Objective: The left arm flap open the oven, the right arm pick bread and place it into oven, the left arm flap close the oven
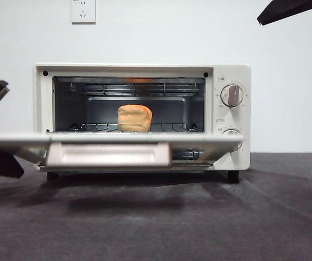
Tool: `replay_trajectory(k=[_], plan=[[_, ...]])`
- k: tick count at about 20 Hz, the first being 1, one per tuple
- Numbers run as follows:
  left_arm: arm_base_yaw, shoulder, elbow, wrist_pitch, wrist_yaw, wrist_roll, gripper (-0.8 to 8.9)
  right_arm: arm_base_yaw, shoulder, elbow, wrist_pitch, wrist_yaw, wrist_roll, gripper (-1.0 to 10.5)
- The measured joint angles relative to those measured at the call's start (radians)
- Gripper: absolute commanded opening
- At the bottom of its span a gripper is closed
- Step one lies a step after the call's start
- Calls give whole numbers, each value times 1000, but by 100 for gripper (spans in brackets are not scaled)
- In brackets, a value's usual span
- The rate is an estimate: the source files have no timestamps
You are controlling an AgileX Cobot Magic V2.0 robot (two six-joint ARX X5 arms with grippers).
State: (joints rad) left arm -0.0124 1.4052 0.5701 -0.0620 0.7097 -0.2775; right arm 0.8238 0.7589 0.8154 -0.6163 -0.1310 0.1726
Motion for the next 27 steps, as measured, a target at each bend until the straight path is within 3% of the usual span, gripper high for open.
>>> replay_trajectory(k=[18,24,27], plan=[[27,-58,0,385,55,-167,16,0,0,0,0,2,18,392],[26,-80,0,344,68,-182,16,0,0,0,0,27,19,392],[18,-190,0,312,68,-181,16,0,0,0,0,50,19,392]])
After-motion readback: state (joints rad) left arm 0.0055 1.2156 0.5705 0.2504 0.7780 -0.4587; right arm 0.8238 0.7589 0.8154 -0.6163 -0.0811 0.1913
